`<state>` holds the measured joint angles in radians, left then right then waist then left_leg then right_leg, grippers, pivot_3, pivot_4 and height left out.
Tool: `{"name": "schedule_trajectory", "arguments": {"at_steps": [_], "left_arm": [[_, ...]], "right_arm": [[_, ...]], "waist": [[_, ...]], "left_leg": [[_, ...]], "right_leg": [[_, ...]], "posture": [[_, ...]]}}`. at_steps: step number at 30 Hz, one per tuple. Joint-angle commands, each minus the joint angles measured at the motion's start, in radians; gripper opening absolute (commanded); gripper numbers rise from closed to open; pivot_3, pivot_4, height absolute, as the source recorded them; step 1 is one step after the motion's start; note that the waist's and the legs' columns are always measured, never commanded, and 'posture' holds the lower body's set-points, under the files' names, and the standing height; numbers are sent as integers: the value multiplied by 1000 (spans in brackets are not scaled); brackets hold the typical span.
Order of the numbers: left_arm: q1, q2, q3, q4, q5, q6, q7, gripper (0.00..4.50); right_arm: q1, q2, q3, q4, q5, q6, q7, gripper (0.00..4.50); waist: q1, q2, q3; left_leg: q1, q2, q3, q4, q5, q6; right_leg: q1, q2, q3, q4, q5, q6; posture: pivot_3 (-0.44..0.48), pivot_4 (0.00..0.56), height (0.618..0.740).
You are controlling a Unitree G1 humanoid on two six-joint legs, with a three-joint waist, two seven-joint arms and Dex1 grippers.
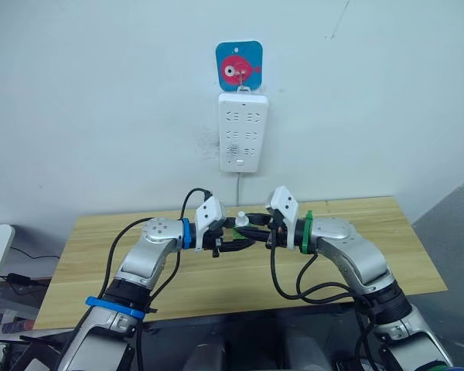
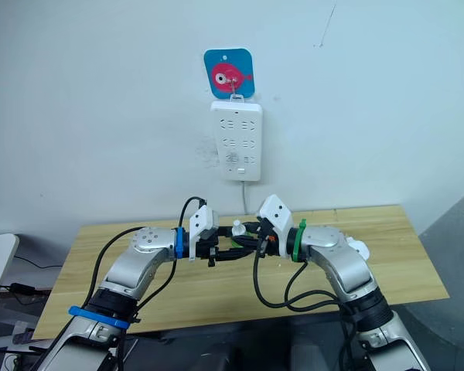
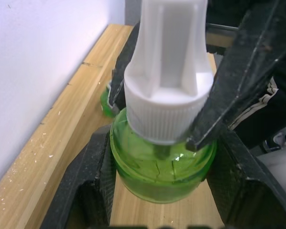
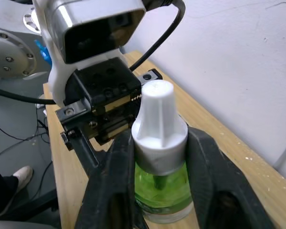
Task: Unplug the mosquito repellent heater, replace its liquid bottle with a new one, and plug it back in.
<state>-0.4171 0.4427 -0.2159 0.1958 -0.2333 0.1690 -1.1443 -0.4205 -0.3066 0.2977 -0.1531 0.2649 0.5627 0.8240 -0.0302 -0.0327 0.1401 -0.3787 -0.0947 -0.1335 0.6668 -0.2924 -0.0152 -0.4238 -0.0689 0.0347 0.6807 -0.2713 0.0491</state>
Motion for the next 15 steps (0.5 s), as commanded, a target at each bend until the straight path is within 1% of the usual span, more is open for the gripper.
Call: {"name": "schedule_trajectory", "arguments": {"at_steps": [1, 4, 7, 11, 13, 15], "left_arm": [[-5, 3, 9, -43, -19, -13, -19, 2252], [17, 17, -8, -87, -39, -20, -77, 2252], [58, 54, -47, -159, -52, -37, -173, 2252], [86, 91, -68, -218, -76, -22, -237, 2252], [89, 101, -64, -225, -82, -15, -245, 2252], [83, 96, -42, -204, -82, -12, -220, 2252]], "right_arm": [[-22, -24, 7, -19, 25, -29, 66, 1083], [-48, -49, 37, 16, 59, -87, 215, 1083], [-111, -92, 63, 117, 84, -168, 428, 1083], [-208, -106, 95, 290, 45, -288, 589, 1083], [-245, -99, 98, 357, 33, -334, 627, 1083], [-268, -90, 82, 405, 29, -363, 630, 1825]], "waist": [[0, 0, 0], [-1, 0, 0], [-3, 0, 0], [-2, 0, 0], [-2, 0, 0], [-1, 0, -1]], "left_leg": [[0, 0, 0, 0, 0, 0], [0, 0, 0, 0, 0, 0], [0, 0, 0, 0, 0, 0], [1, 1, 0, 0, 0, 0], [1, 0, 0, 0, 0, 0], [1, 0, 0, 0, 0, 0]], "right_leg": [[0, 0, 0, 0, 0, 0], [0, 0, 0, 0, 0, 0], [0, 0, -1, 0, 0, 0], [1, 0, -1, 0, 0, 0], [1, 0, -1, 0, 0, 0], [1, 0, -1, 0, 0, 0]], "posture": [[8, 114, 740], [9, 111, 740], [16, 108, 740], [35, 105, 740], [35, 105, 740], [35, 105, 740]]}}
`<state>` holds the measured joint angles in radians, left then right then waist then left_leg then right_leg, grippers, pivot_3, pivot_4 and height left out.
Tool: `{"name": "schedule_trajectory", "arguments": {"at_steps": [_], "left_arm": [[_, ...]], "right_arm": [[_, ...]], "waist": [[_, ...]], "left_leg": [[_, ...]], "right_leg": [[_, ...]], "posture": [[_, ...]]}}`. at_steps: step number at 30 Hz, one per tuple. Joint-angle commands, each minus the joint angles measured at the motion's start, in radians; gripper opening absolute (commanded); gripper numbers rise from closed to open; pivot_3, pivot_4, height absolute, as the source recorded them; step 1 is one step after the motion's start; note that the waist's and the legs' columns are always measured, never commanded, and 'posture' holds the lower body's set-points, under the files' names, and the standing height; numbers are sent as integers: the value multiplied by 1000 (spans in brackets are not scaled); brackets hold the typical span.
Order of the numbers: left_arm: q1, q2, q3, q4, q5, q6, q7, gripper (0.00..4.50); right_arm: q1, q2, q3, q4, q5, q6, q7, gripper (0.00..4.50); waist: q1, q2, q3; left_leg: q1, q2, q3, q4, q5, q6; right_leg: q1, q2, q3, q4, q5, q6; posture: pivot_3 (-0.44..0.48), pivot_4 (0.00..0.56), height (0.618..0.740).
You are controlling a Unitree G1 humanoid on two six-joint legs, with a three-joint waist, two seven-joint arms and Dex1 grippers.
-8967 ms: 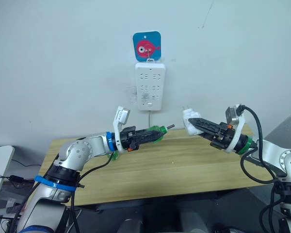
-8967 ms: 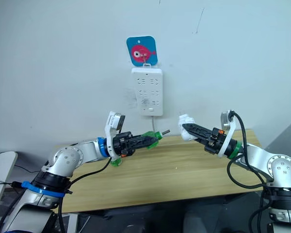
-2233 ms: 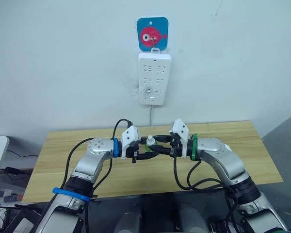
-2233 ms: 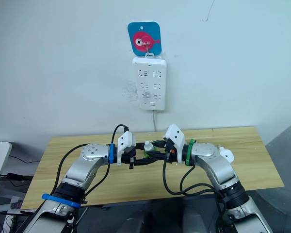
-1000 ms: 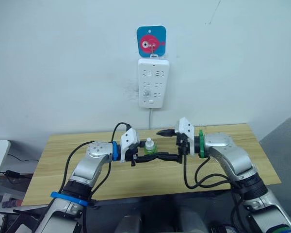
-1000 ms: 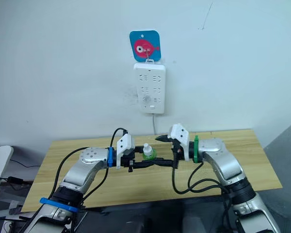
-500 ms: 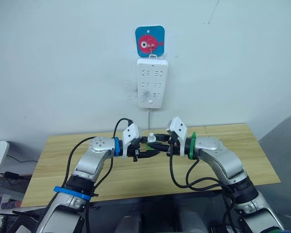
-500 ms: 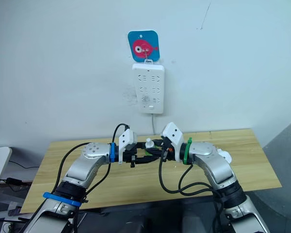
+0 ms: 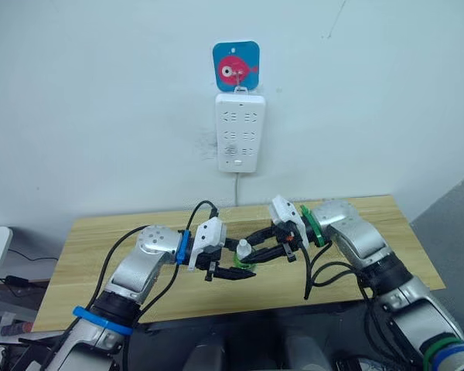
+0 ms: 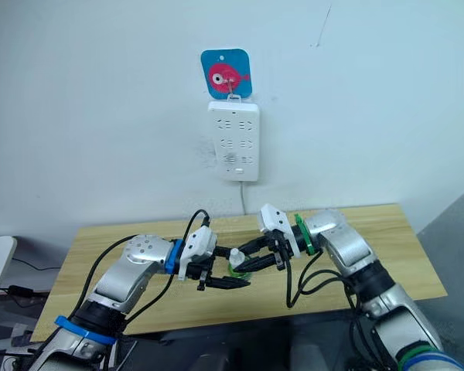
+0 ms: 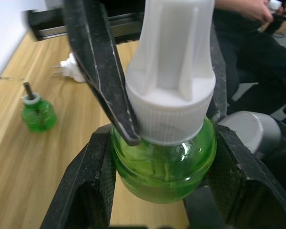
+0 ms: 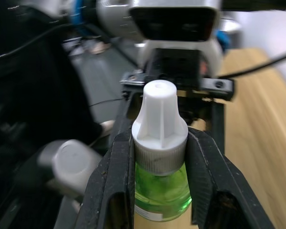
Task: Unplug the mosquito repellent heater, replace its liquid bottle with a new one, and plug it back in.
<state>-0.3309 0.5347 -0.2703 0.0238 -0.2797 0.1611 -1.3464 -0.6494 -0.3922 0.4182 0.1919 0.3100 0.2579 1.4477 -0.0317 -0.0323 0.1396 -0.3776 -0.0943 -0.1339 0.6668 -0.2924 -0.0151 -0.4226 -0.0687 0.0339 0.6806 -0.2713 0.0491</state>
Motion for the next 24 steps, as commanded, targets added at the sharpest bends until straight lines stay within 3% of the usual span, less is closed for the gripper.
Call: {"name": "schedule_trajectory", "arguments": {"at_steps": [1, 4, 5, 9, 12, 19, 24], "left_arm": [[-4, 0, 23, -22, -35, -3, -1, 2252], [1, -9, 48, -14, -43, 13, 41, 2252], [3, -10, 54, -13, -45, 15, 51, 2252], [4, -13, 77, 15, -35, 0, 89, 2252], [-1, -15, 89, 40, -30, -10, 111, 2252], [-25, -30, 93, 75, -23, -13, 138, 2252], [-50, -41, 85, 90, -20, -9, 140, 2252]], "right_arm": [[-38, -3, -50, 69, -19, -70, -6, 2134], [-3, -25, -74, 46, -23, -66, -36, 3406], [12, -39, -78, 35, -32, -71, -45, 3602], [79, -95, -111, 16, -68, -126, -98, 3602], [126, -104, -156, -79, -20, -51, -151, 3602], [184, 11, -159, -321, 6, 119, -382, 3602], [182, 83, -121, -307, -46, 122, -481, 3602]], "waist": [[1, 0, 0], [5, 0, 0], [6, 0, 0], [7, 0, 0], [7, 0, 0], [3, 0, 0], [5, 0, -1]], "left_leg": [[0, 0, 0, 0, 0, 0], [0, 0, 0, 0, 0, 0], [0, 0, 0, 0, 0, 0], [0, -1, 0, 0, 0, 0], [0, 0, 0, 0, 0, 0], [0, 0, 0, 0, 0, 0], [-1, -1, 0, 1, 0, 0]], "right_leg": [[0, 0, 0, 0, 0, 0], [0, 0, 0, 0, 0, 0], [0, 0, 0, 0, 0, 0], [0, 0, 0, 0, 0, 0], [0, 0, 0, 0, 0, 0], [-1, 0, 0, 1, 0, 0], [0, -1, 0, 0, 0, 0]], "posture": [[53, 112, 740], [53, 115, 740], [51, 117, 740], [44, 117, 740], [39, 115, 740], [20, 108, 740], [17, 106, 740]]}}
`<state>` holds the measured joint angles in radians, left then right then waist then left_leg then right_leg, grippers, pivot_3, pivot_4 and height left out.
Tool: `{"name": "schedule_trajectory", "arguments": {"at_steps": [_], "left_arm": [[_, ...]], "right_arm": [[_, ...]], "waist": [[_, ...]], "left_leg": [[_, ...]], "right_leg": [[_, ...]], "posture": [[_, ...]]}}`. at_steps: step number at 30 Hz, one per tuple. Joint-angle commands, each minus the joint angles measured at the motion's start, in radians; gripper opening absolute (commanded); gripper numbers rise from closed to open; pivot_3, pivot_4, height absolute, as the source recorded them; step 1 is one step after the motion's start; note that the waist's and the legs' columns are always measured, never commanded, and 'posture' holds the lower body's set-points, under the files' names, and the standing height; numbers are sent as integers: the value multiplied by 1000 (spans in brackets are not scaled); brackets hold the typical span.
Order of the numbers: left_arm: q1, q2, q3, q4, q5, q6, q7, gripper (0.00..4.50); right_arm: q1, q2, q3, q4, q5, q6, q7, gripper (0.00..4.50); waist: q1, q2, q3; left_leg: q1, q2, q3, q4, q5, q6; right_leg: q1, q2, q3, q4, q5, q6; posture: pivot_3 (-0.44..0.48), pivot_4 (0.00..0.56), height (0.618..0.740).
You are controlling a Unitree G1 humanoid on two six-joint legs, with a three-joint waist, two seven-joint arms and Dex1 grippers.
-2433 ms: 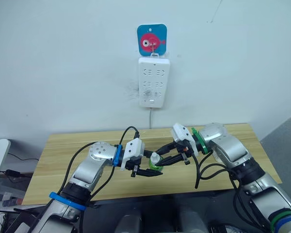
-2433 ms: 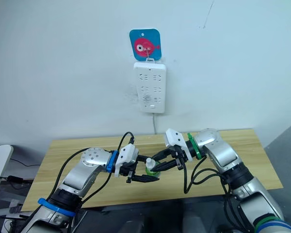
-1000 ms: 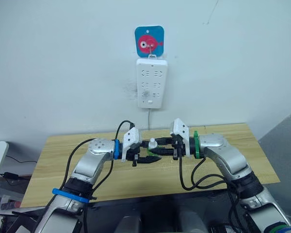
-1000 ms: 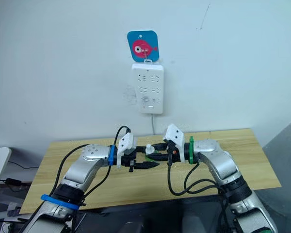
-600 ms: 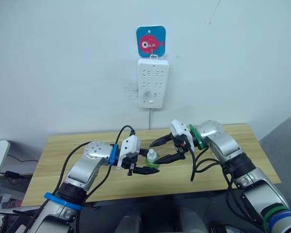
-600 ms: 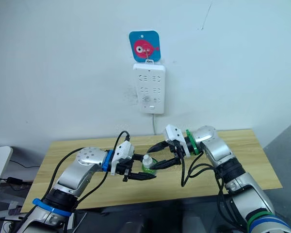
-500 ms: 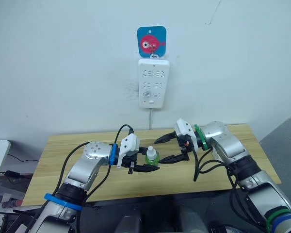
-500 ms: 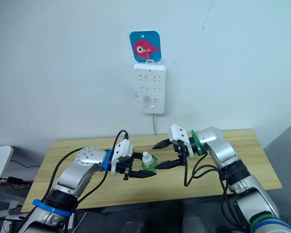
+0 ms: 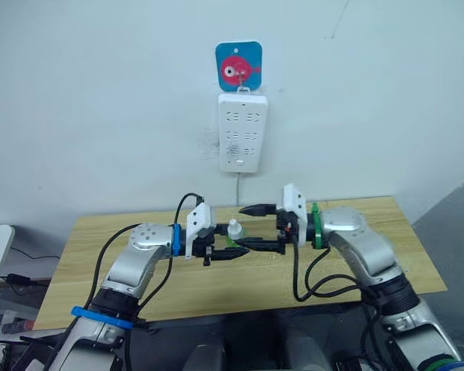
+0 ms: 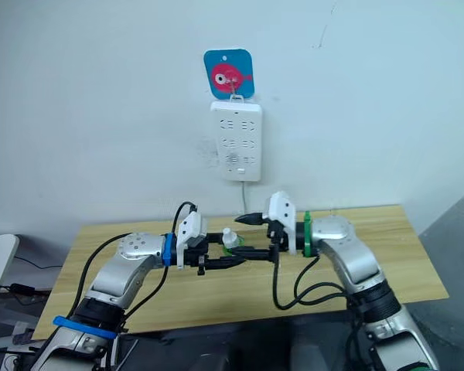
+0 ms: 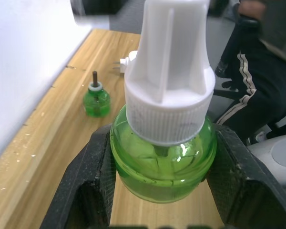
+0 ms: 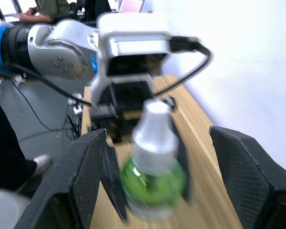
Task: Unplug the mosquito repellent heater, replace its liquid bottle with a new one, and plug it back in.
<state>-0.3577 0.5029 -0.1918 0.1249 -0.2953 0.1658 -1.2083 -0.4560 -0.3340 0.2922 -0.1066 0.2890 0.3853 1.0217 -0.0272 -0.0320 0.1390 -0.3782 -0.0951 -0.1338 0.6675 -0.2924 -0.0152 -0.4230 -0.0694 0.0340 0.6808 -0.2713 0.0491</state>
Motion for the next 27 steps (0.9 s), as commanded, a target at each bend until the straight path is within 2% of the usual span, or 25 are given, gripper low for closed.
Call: {"name": "schedule_trajectory", "arguments": {"at_steps": [1, 6, 10, 16, 22, 27], "left_arm": [[-27, -11, 6, -9, -4, -13, 2, 2252], [-38, -17, 3, 3, 4, -17, 1, 2252], [-38, -18, 4, 0, 6, -16, 0, 2252], [-33, -10, 6, 11, 22, -32, -4, 2252], [-38, -10, 12, 24, 17, -34, -3, 2252], [-49, -15, 13, 36, 18, -38, -7, 2252]], "right_arm": [[-16, 36, 14, 0, -34, -13, -69, 3602], [-37, 85, 26, 64, -85, -42, -142, 3602], [-38, 80, 23, 87, -108, -66, -152, 3602], [-42, 17, -47, 70, -56, -9, -136, 3602], [12, -140, -63, -24, 8, 31, -26, 3602], [19, -114, -44, -69, 38, 71, -38, 3602]], "waist": [[0, 0, 0], [-3, 0, 0], [-4, 0, 0], [-4, 0, 0], [1, 0, 0], [-12, 1, -1]], "left_leg": [[0, 0, 0, 0, 0, 0], [0, 0, 0, 0, 0, 0], [0, 0, 0, 0, 0, 0], [0, 0, 0, 0, 0, 0], [0, 0, 0, 1, 0, 0], [1, 2, 1, -1, 0, 0]], "right_leg": [[0, 0, 0, 0, 0, 0], [0, 0, 0, 0, 0, 0], [0, 0, 0, 0, 0, 0], [0, 0, 0, 0, 0, 0], [0, 0, 0, 0, 0, 0], [0, 1, 0, 1, 0, 0]], "posture": [[15, 105, 740], [16, 103, 740], [16, 104, 740], [12, 108, 740], [4, 111, 740], [0, 111, 740]]}}
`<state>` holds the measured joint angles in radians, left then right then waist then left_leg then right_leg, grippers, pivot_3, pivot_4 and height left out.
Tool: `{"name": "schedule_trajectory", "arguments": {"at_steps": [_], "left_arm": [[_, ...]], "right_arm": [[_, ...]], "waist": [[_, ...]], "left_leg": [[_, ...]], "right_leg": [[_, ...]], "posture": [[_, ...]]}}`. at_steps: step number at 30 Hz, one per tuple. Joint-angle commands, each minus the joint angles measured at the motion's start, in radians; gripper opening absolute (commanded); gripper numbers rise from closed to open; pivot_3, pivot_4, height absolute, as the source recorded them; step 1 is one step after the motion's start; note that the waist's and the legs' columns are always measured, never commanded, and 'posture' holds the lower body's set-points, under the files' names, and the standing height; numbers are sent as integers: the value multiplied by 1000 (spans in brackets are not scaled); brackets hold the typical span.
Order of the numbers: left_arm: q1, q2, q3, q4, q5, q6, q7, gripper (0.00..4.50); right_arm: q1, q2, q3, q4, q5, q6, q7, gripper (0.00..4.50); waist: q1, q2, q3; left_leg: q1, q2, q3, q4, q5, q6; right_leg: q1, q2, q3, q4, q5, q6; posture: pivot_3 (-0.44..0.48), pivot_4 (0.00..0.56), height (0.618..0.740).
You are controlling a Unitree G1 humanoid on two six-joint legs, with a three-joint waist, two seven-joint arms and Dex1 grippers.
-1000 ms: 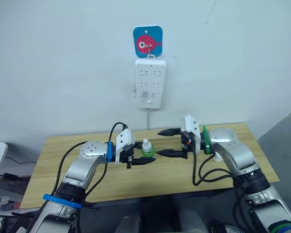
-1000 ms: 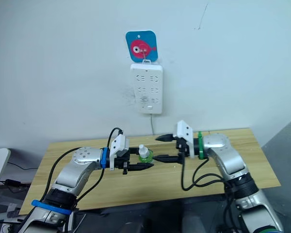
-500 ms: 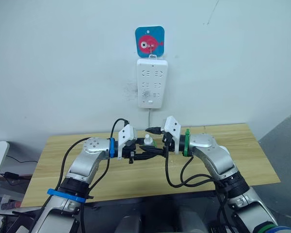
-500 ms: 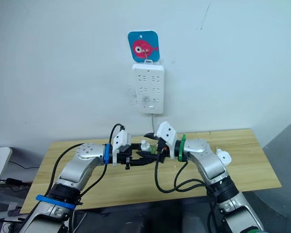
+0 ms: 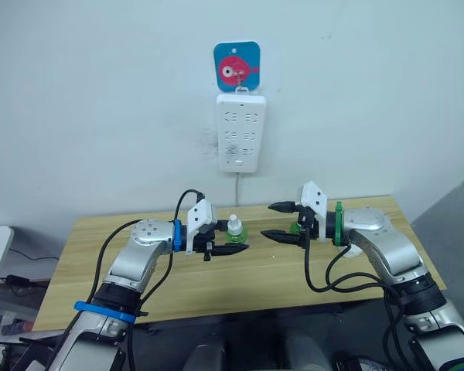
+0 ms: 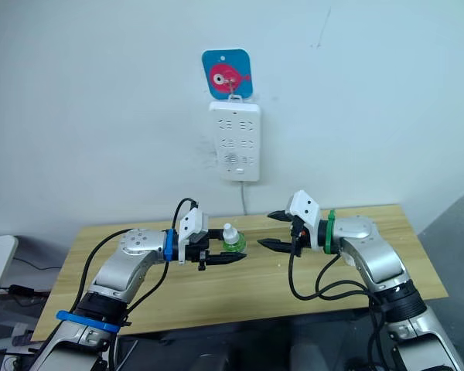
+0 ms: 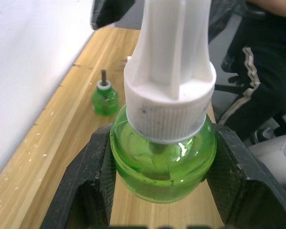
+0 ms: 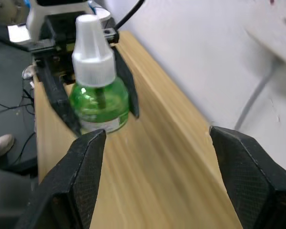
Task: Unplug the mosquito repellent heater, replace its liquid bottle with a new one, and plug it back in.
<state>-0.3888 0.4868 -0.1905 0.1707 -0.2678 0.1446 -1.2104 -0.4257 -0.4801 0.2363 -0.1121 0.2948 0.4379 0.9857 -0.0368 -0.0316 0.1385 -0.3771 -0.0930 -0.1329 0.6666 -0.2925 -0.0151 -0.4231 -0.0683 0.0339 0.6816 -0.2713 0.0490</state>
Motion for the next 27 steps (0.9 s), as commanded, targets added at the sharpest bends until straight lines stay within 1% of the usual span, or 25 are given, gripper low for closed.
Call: {"name": "schedule_trajectory", "arguments": {"at_steps": [1, 4, 7, 11, 14, 18, 24, 27], "left_arm": [[-20, 0, 11, -10, -9, -16, -6, 2252], [-21, -2, 9, -12, -9, -15, -7, 2252], [-23, -1, 9, -14, -11, -13, -10, 2252], [-22, 0, 8, -20, -11, -9, -9, 2252], [-15, 5, 10, -27, -13, -7, -10, 2252], [-8, 10, 14, -28, -14, -9, -9, 2252], [-7, 11, 16, -24, -13, -9, -6, 2252], [-8, 9, 16, -20, -13, -12, -7, 2252]], "right_arm": [[-14, 51, 20, -68, 33, 27, -14, 3602], [-25, 115, 44, -64, 19, 33, -51, 3602], [-56, 178, 63, -14, -20, 7, -97, 3602], [-88, 215, 73, 46, -61, -25, -134, 3602], [-95, 200, 65, 70, -78, -44, -131, 3602], [-79, 129, 39, 55, -71, -62, -74, 3602], [-57, 29, -5, -16, 0, -17, -5, 3602], [-51, 16, -13, -43, 34, 14, 10, 3602]], "waist": [[-3, 0, 0], [-3, 0, 0], [-1, 0, 0], [2, 0, 0], [2, 0, 0], [4, 0, 0], [5, 0, 0], [4, 0, 0]], "left_leg": [[0, 0, 0, -1, 0, 0], [0, 0, 0, 0, 0, 0], [0, -2, 0, 0, 0, 0], [0, -2, 0, 1, 0, 0], [0, -2, 0, 0, 0, 0], [0, -2, 0, 1, 0, 0], [0, -2, 0, 1, 0, 0], [0, -1, 0, 0, 0, 0]], "right_leg": [[0, 0, 0, 0, 0, 0], [0, 0, 0, 0, 0, 0], [0, -1, 0, 0, 0, 0], [0, -1, 0, 0, 0, 0], [0, -1, 0, 0, 0, 0], [0, -1, 0, 0, 0, 0], [0, -1, 0, 0, 0, 0], [0, -1, 0, 0, 0, 0]], "posture": [[0, 111, 740], [0, 111, 740], [1, 111, 740], [7, 111, 740], [9, 112, 740], [10, 114, 740], [7, 117, 740], [1, 118, 740]]}}
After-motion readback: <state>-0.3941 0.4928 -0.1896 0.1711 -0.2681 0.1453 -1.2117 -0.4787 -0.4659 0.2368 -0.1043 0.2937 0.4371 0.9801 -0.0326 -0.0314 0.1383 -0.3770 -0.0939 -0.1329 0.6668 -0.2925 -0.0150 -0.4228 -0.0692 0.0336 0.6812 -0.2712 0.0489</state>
